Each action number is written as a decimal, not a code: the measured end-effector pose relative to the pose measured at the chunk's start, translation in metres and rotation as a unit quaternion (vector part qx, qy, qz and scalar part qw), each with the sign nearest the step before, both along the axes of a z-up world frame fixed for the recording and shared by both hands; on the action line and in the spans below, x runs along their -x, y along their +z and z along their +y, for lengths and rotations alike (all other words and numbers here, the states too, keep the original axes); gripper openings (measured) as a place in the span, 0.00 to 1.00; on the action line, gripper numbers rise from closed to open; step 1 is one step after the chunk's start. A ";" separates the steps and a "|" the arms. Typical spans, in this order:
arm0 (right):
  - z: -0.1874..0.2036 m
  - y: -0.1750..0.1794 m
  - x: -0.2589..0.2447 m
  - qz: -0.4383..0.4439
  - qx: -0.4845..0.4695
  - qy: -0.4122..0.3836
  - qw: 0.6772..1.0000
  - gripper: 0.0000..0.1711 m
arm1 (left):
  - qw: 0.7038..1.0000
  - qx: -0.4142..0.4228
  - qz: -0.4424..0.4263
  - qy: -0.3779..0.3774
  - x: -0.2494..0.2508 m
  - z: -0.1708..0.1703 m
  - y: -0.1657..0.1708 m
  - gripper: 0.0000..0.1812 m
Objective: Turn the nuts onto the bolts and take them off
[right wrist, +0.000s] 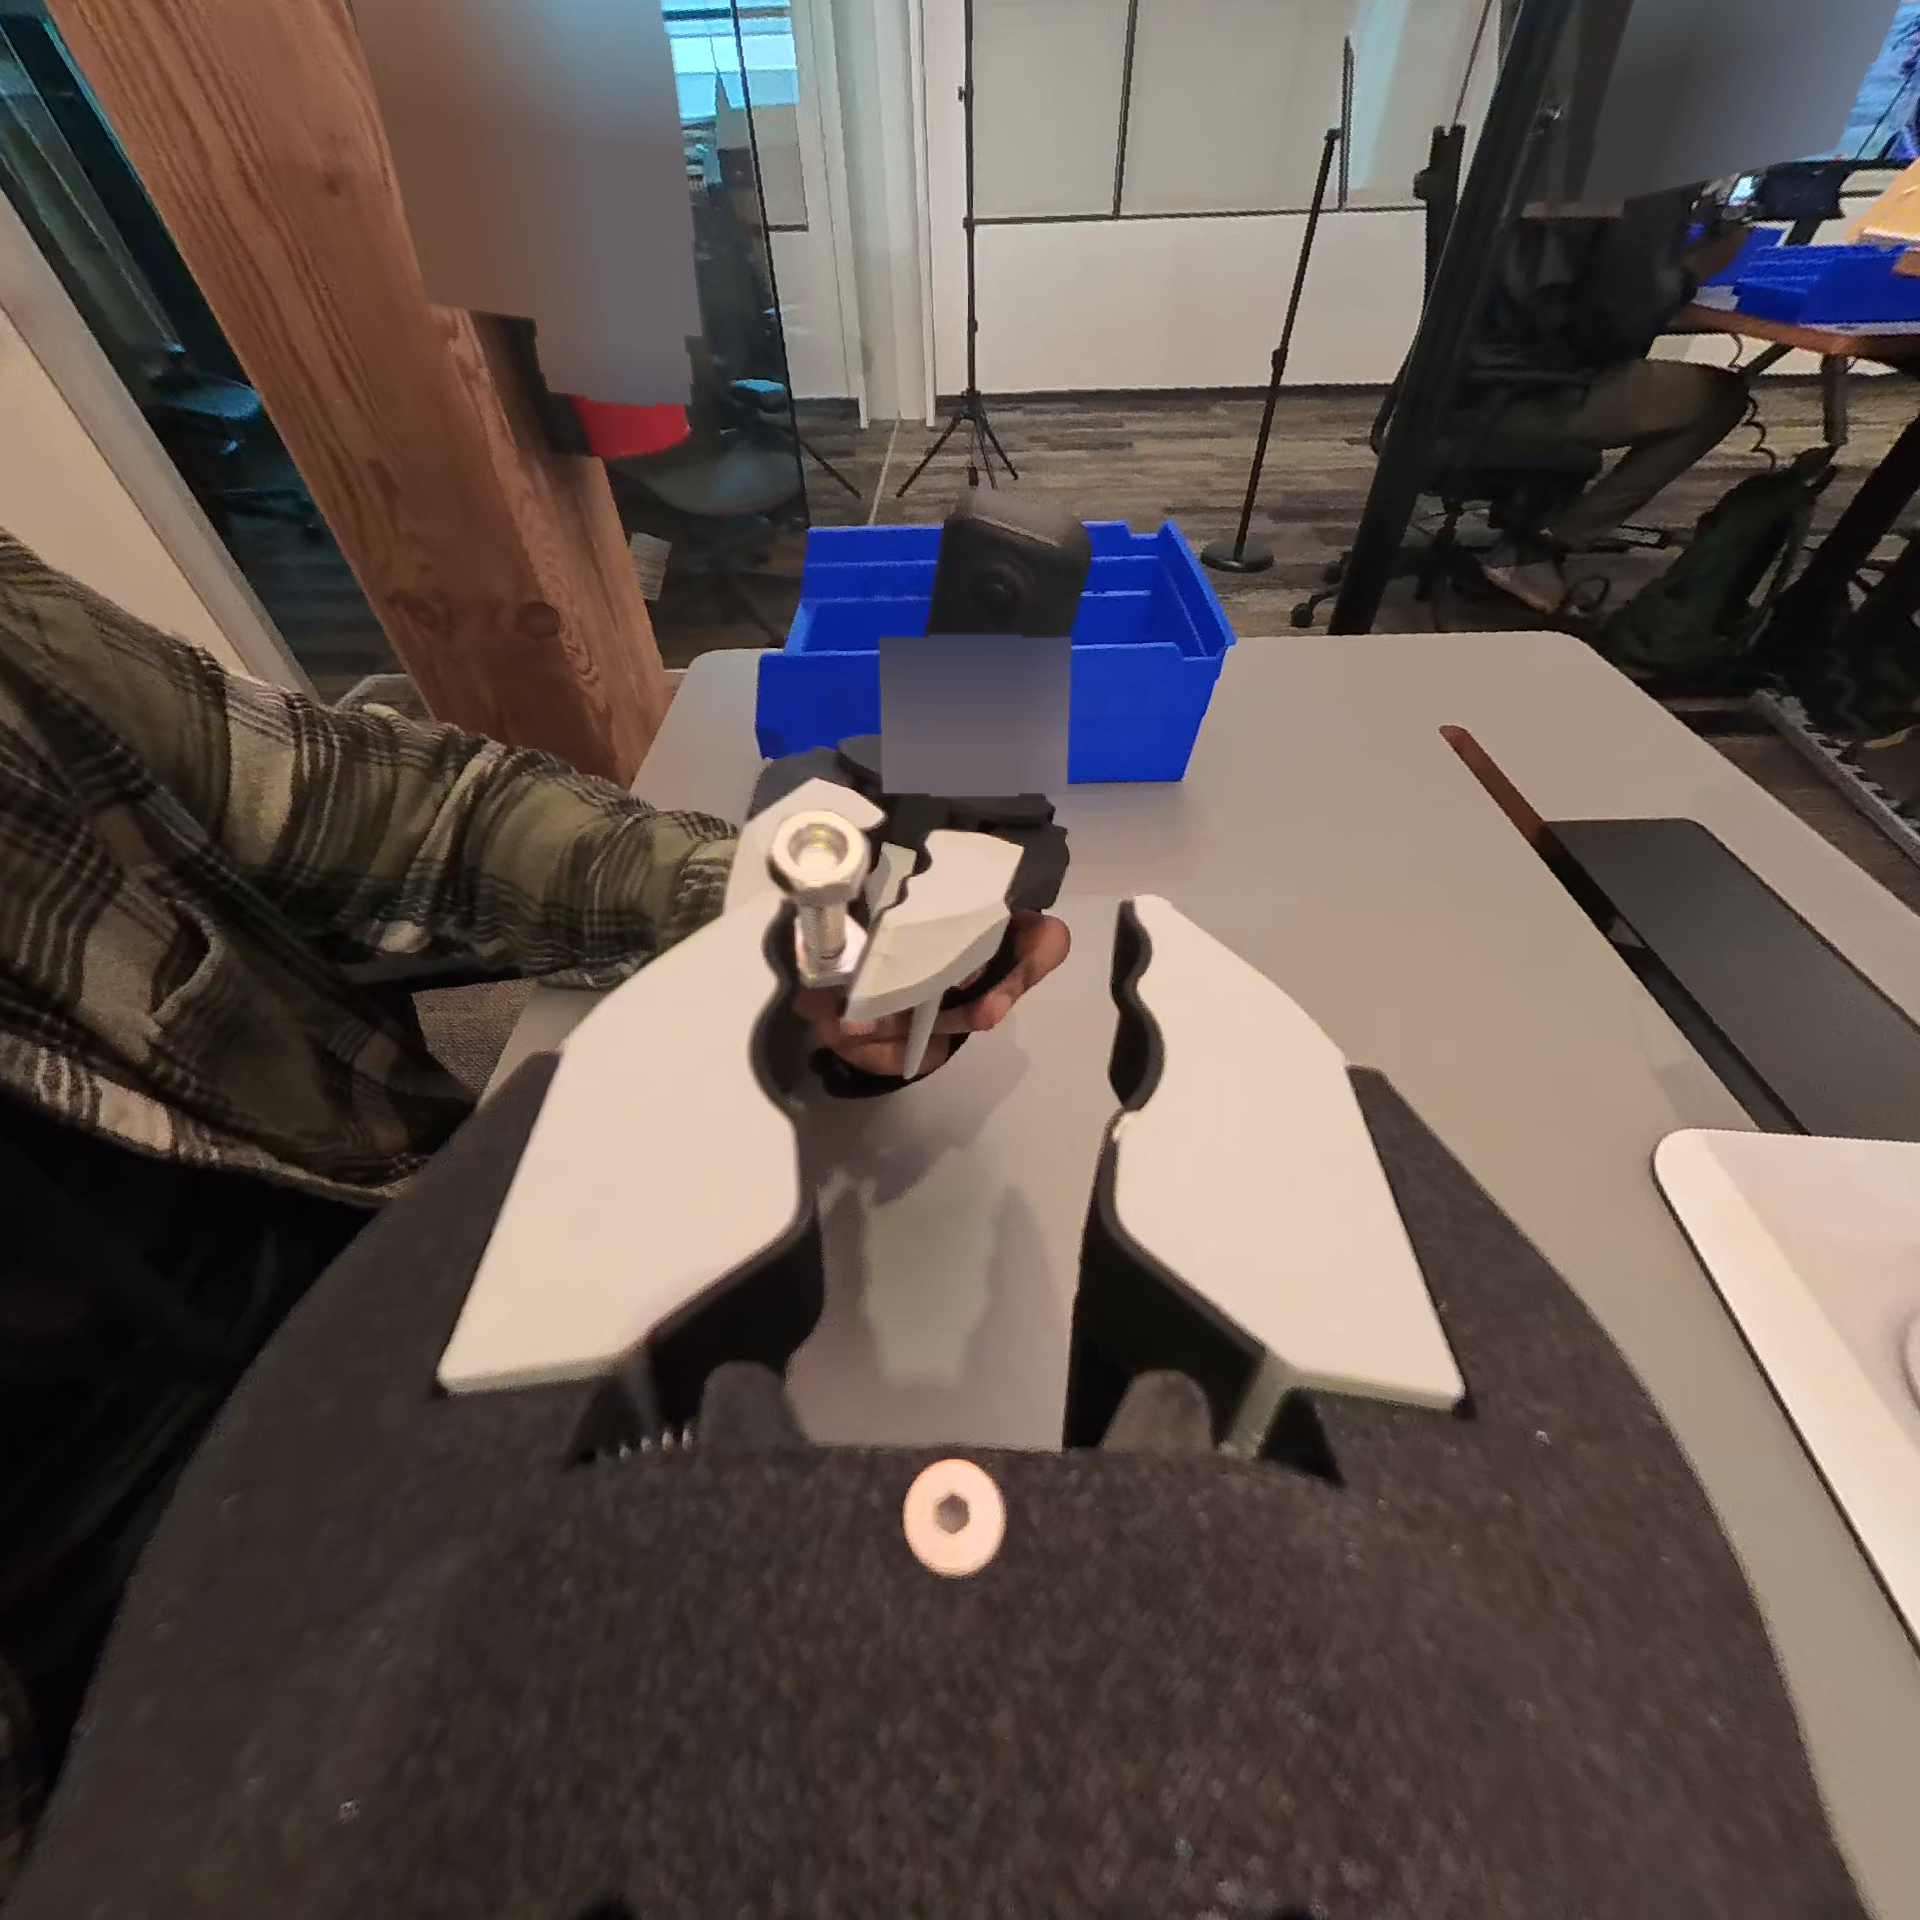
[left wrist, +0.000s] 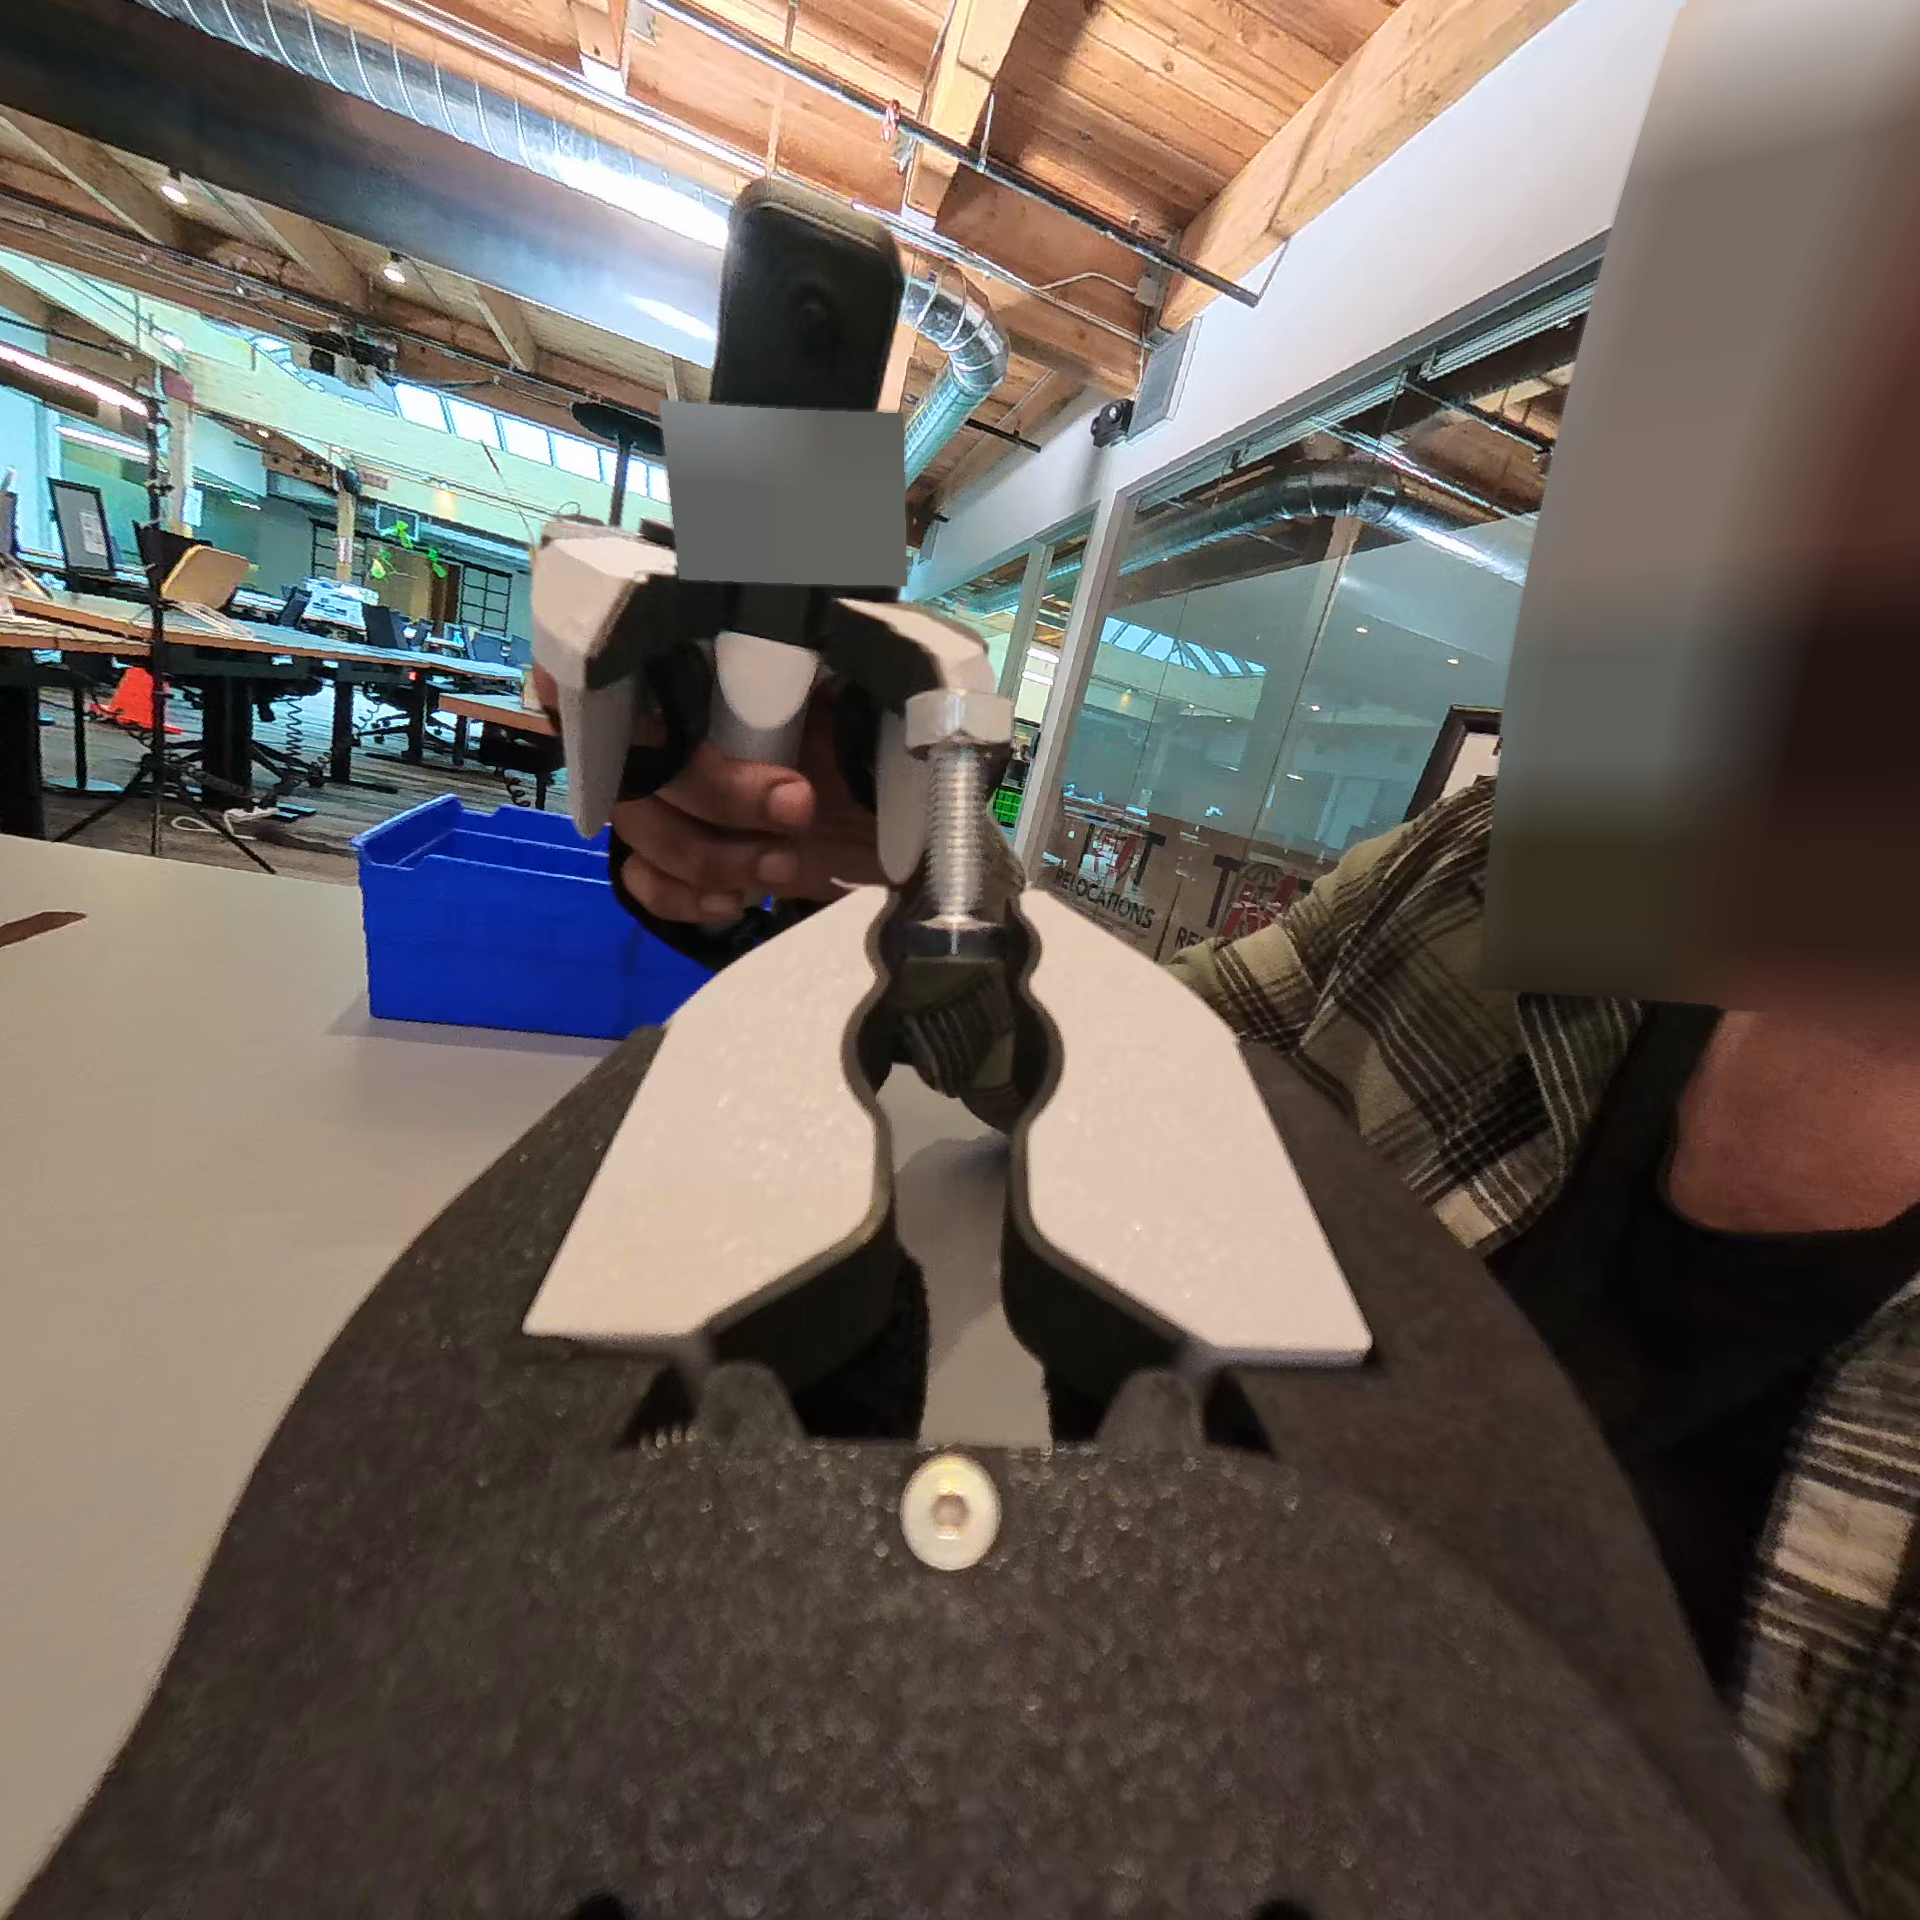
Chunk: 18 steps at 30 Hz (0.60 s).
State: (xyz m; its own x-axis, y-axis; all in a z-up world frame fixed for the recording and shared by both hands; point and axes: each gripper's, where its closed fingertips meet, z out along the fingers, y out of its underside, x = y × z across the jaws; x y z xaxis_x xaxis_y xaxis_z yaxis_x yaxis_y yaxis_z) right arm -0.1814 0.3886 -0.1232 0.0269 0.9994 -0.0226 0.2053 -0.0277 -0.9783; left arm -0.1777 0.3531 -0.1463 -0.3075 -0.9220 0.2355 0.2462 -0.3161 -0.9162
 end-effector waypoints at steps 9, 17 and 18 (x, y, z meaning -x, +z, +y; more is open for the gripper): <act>-0.005 -0.002 0.007 -0.012 0.039 -0.010 0.999 0.34 | 0.998 0.009 0.001 0.057 0.004 0.018 -0.002 0.10; -0.010 0.003 0.011 0.001 0.122 -0.027 0.992 0.26 | 0.995 -0.003 0.016 0.103 0.003 0.026 -0.005 0.10; -0.011 0.001 0.013 -0.001 0.127 -0.028 0.991 0.26 | 0.994 -0.008 0.020 0.110 0.003 0.027 -0.006 0.10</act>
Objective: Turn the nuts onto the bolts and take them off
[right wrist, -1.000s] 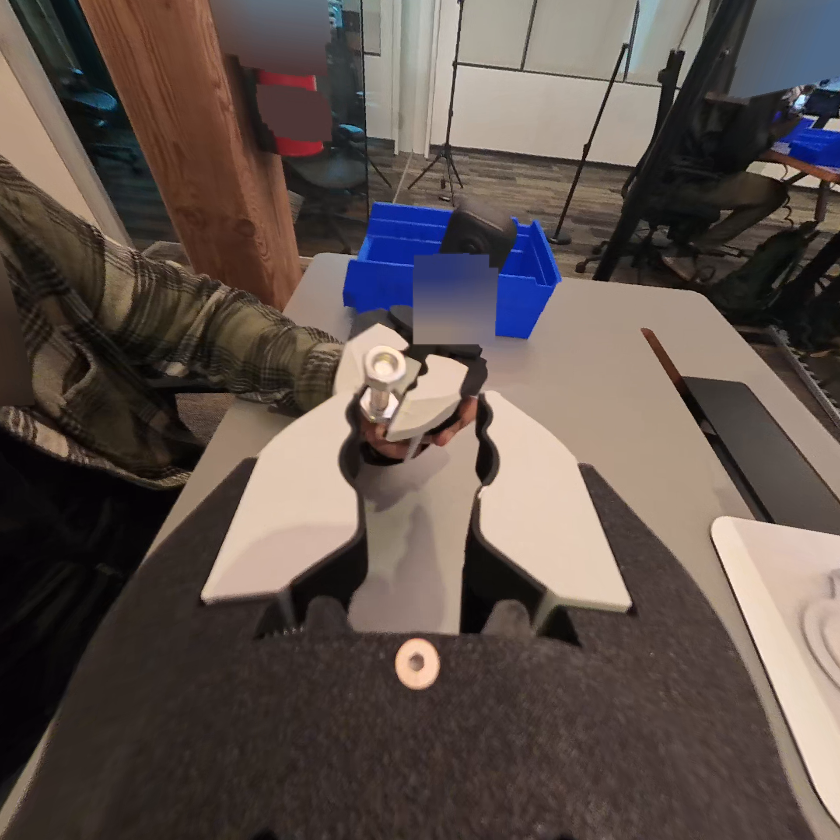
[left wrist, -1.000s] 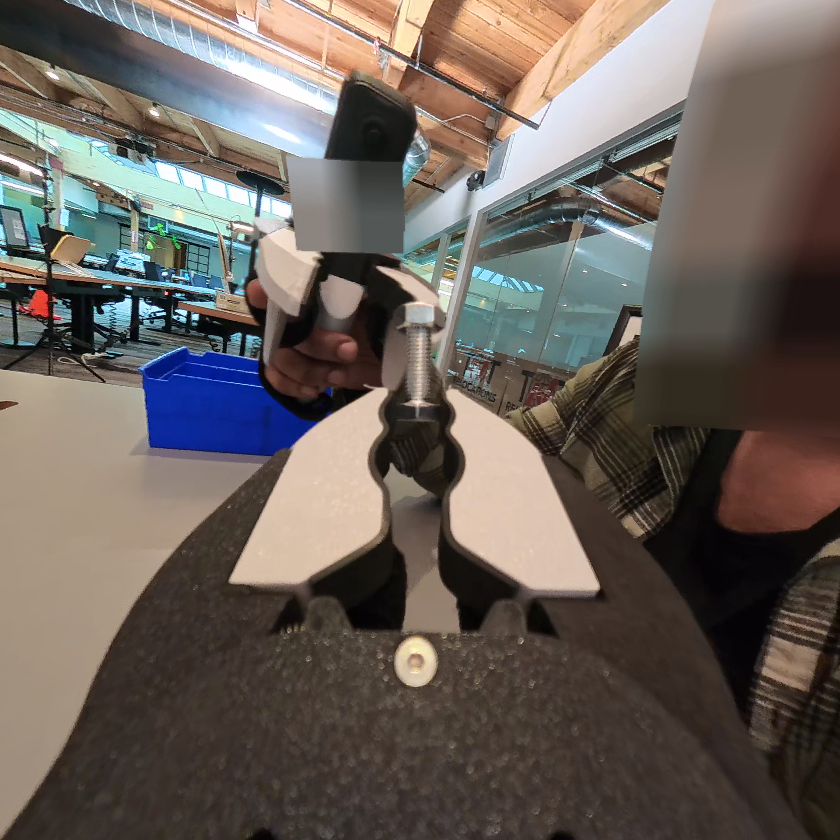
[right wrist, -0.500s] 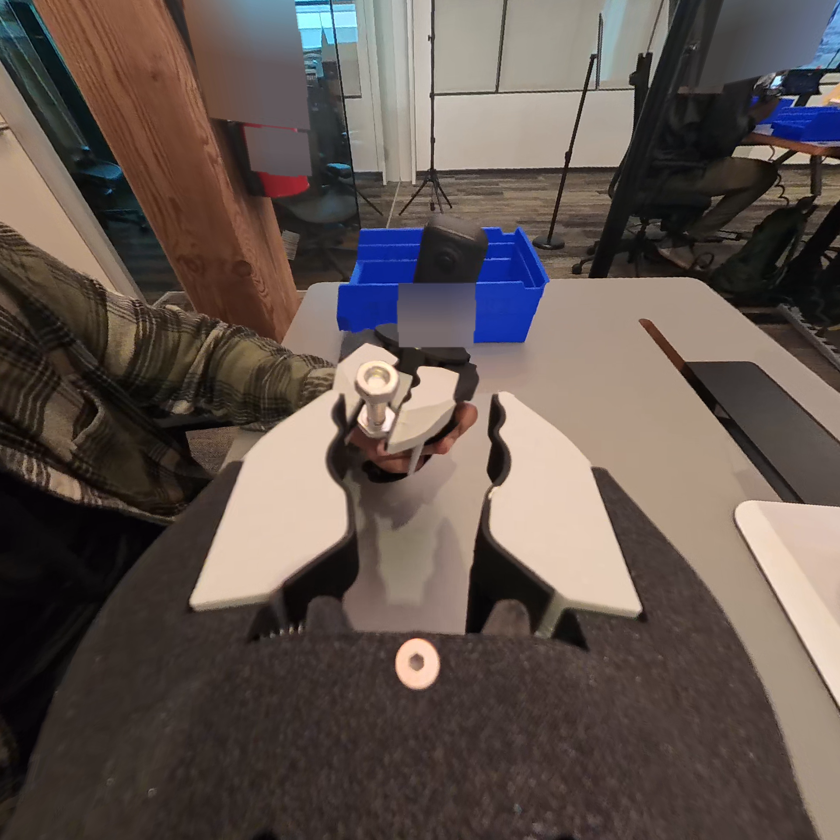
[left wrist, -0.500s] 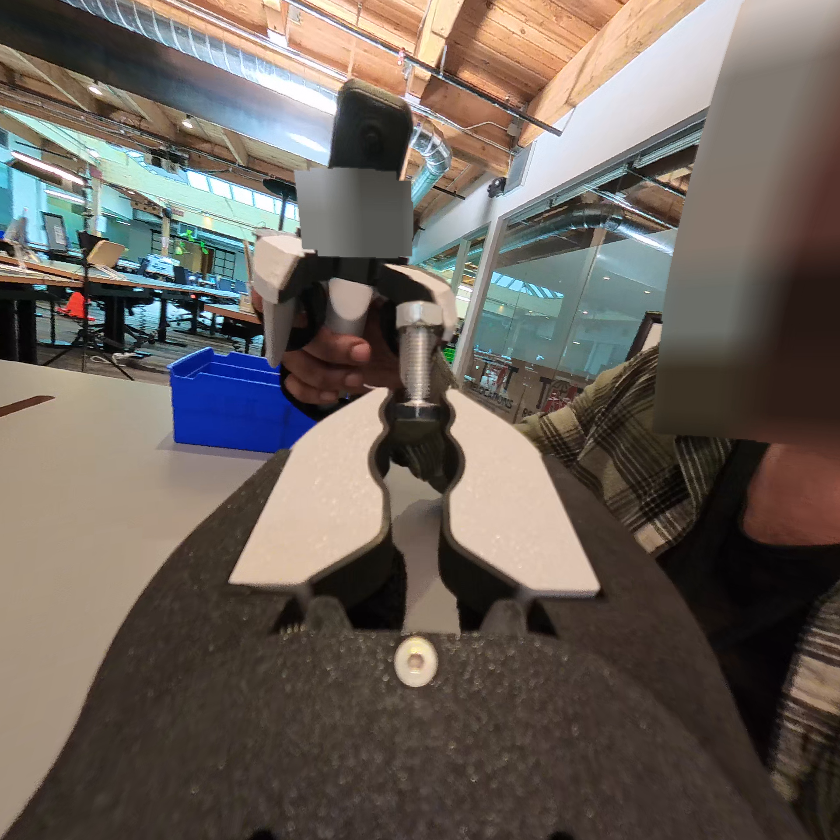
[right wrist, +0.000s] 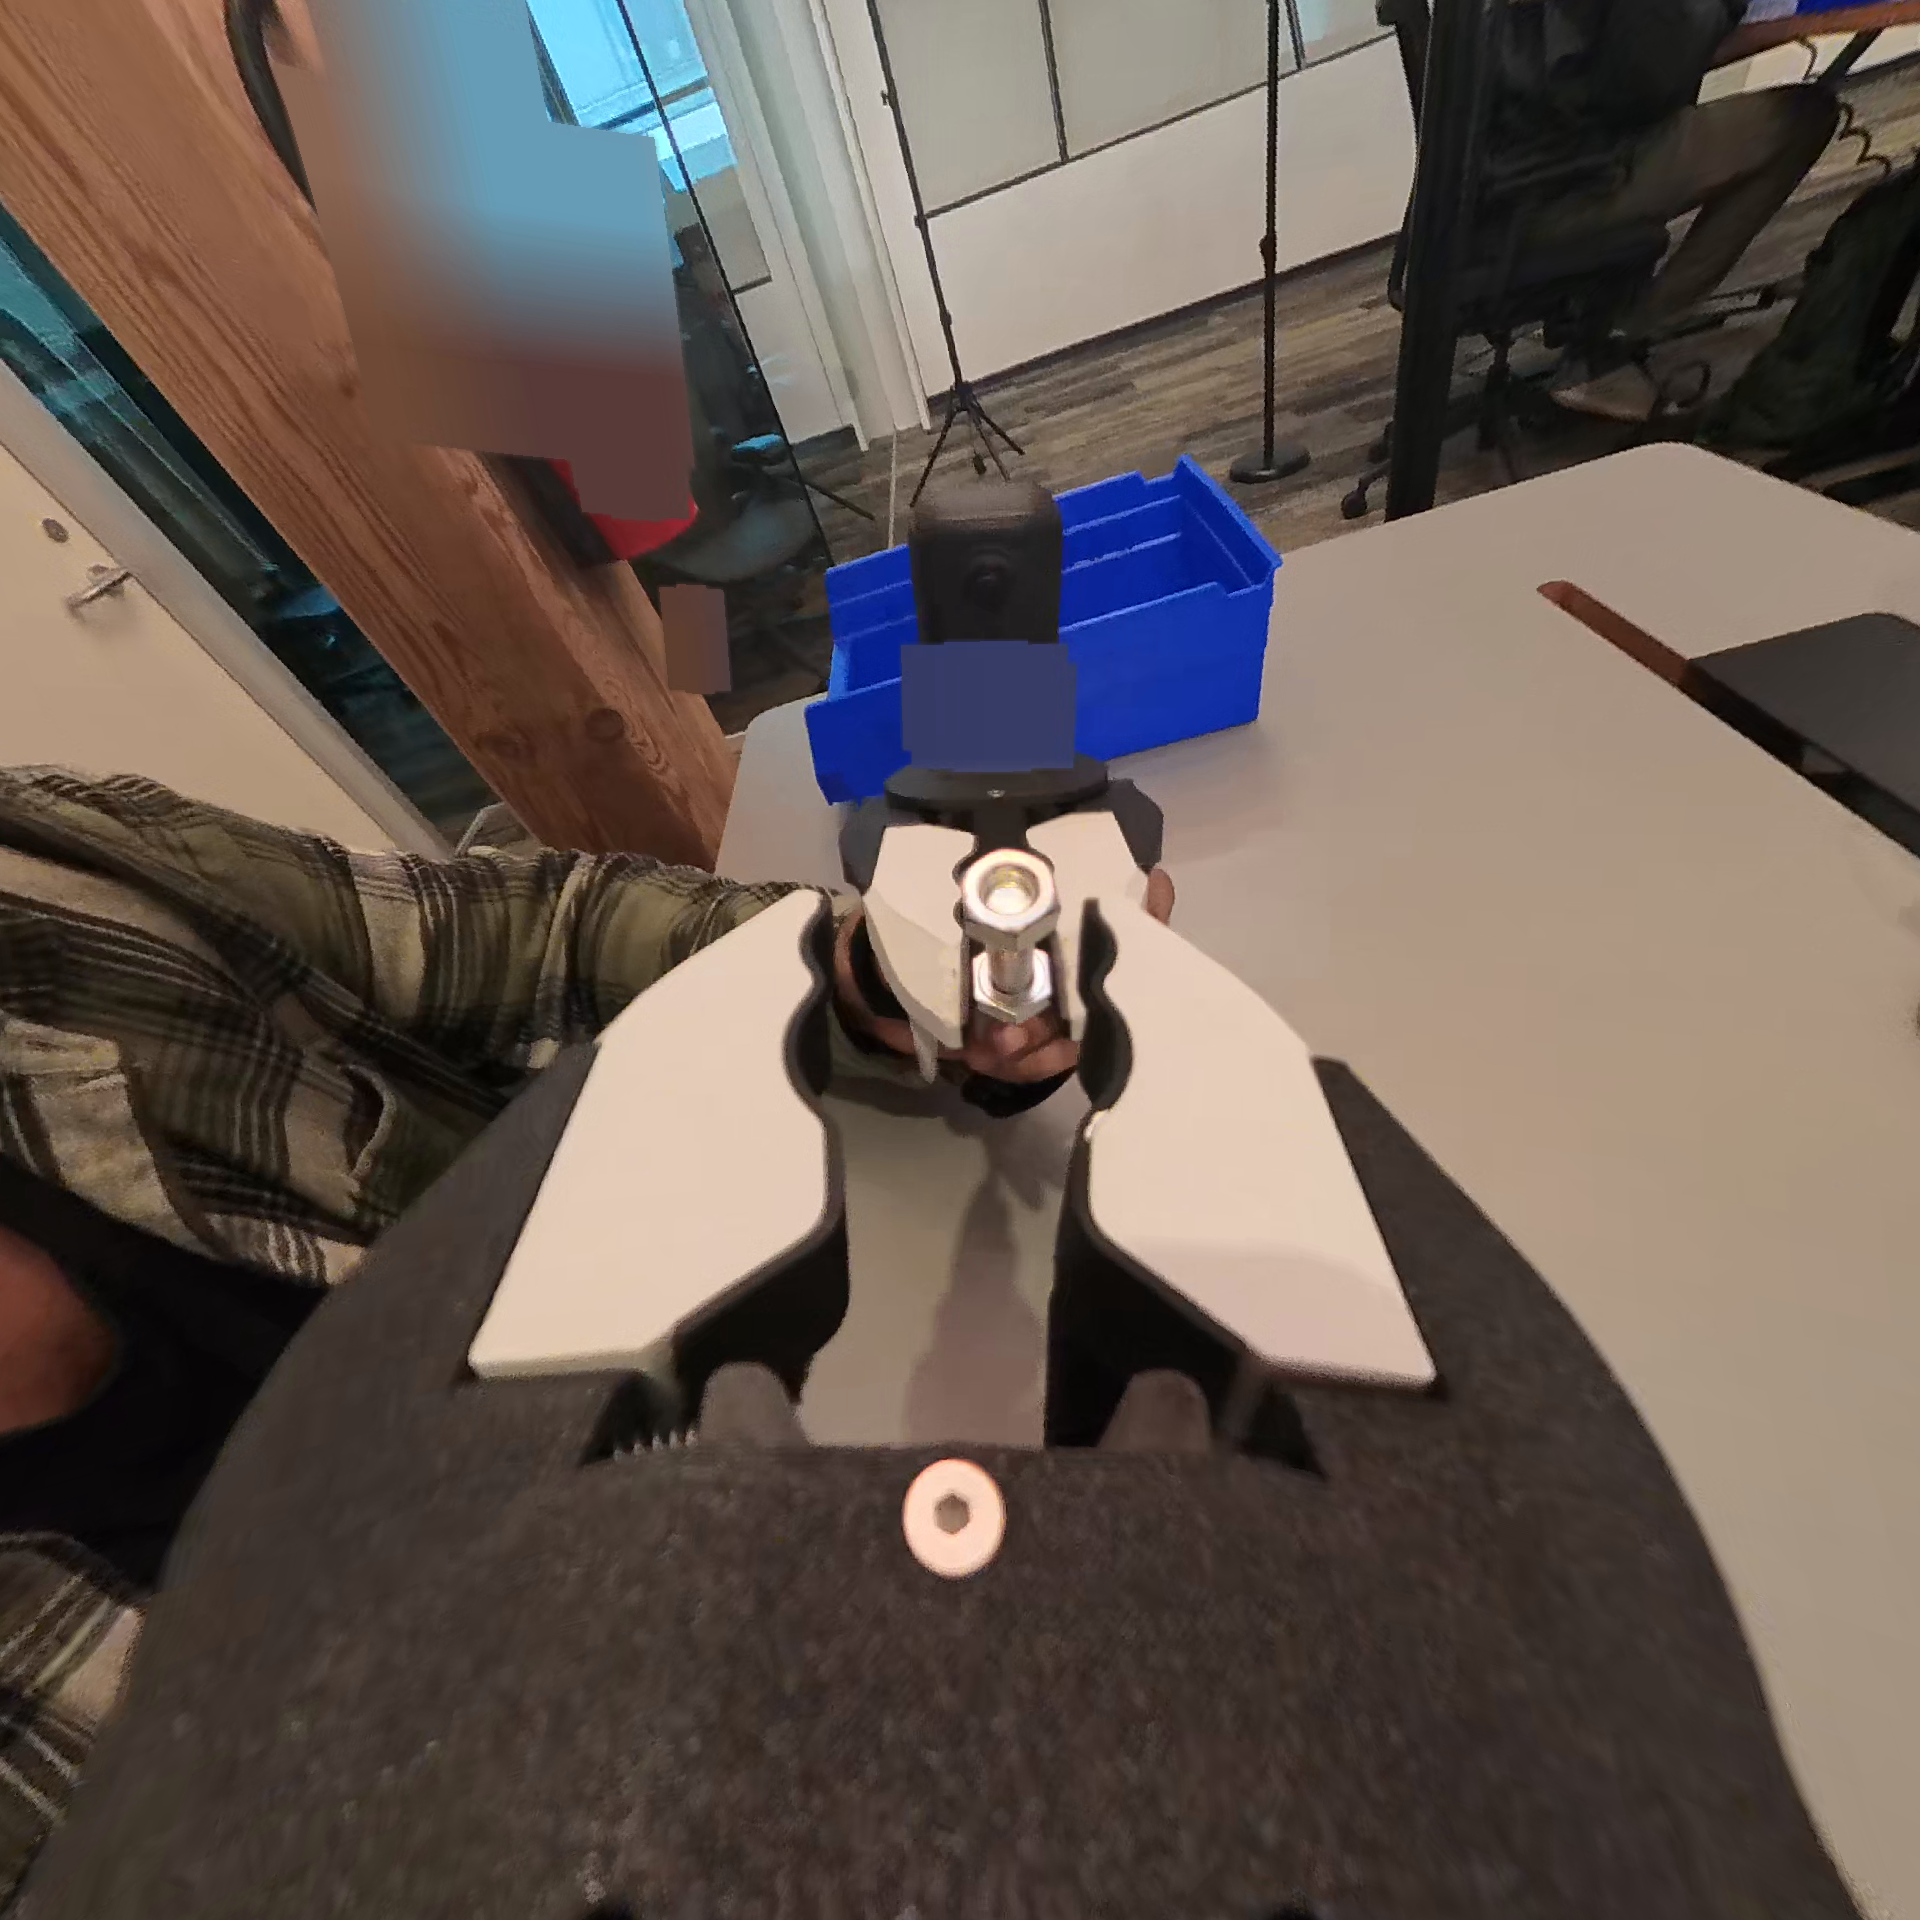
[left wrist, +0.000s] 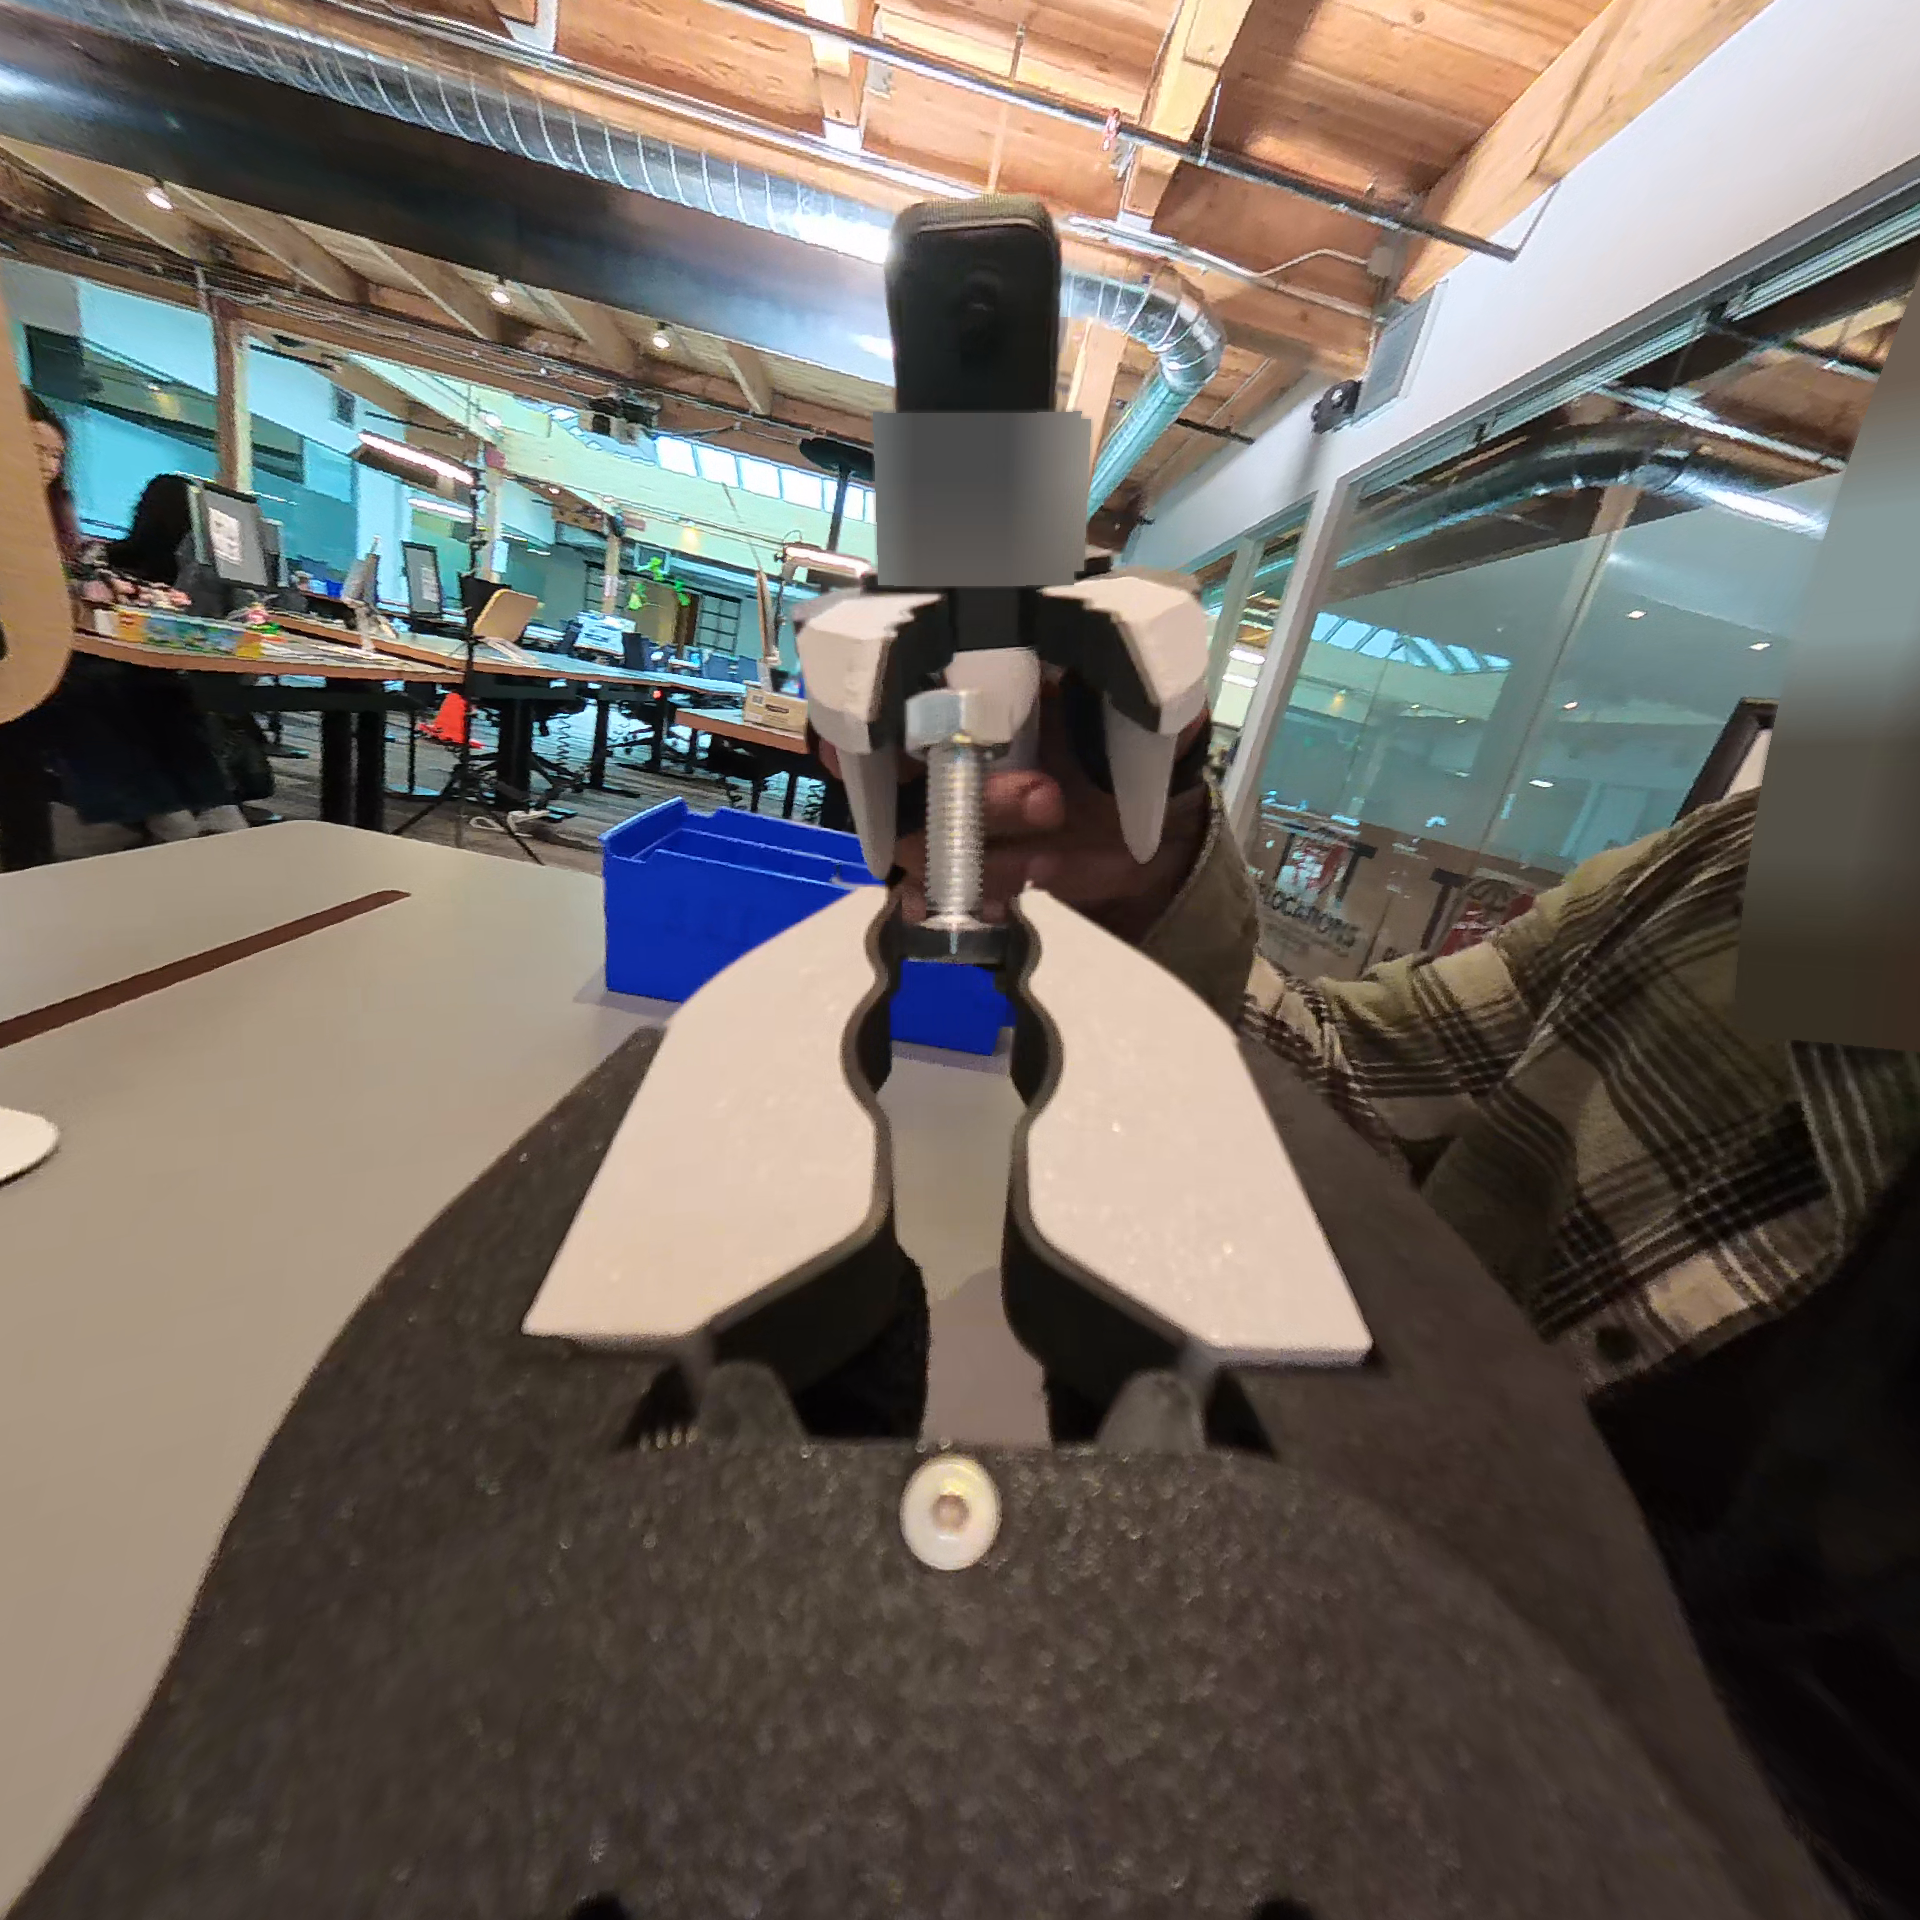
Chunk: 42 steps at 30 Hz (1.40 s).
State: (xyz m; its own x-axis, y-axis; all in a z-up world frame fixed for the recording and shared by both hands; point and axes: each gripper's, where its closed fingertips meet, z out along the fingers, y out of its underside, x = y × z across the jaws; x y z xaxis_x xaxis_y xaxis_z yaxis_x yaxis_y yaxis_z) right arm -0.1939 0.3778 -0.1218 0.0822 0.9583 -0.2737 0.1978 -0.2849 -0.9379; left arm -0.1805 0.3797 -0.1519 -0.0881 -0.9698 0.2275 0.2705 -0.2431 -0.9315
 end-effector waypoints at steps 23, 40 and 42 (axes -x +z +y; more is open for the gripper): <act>-0.020 -0.010 -0.008 0.014 -0.078 0.149 0.986 0.16 | 0.995 -0.021 0.026 -0.090 -0.013 -0.030 -0.005 0.10; 0.001 -0.014 -0.016 -0.021 -0.090 0.082 0.992 0.26 | 0.999 -0.021 0.016 -0.048 -0.007 -0.018 -0.001 0.10; 0.000 -0.014 -0.015 -0.030 -0.085 0.074 0.993 0.28 | 0.999 -0.020 0.015 -0.044 -0.006 -0.016 -0.001 0.10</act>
